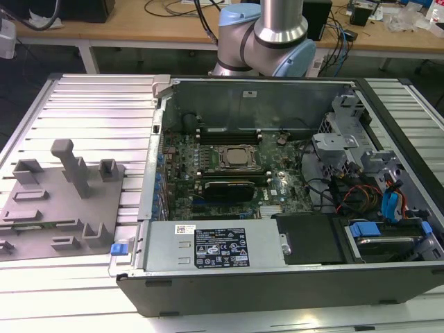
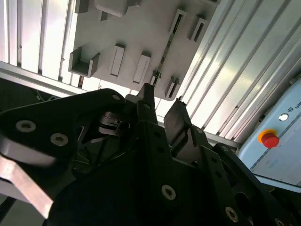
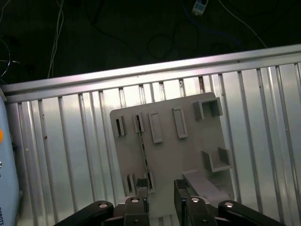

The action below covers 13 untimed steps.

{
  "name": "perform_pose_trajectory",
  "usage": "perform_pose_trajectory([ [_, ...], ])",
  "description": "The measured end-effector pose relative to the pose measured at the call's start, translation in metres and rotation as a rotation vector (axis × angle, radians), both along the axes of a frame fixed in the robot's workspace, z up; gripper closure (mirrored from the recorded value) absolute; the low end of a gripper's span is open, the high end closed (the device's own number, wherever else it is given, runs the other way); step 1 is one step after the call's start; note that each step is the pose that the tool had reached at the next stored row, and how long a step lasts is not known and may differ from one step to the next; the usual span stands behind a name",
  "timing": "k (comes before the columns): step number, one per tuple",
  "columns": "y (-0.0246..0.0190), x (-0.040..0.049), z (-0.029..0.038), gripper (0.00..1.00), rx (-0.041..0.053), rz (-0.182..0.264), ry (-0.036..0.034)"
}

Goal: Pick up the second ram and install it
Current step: 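Pick up the second ram and move it above second insertion slot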

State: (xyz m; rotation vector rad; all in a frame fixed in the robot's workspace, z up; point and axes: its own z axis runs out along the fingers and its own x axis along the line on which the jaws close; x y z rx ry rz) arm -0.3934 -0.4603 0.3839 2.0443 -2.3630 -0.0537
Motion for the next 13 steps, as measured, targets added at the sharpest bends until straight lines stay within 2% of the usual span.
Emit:
perform_pose_trajectory([
  [13, 0.0, 0.0, -0.0155, 0.64, 0.0, 0.0, 0.0001],
])
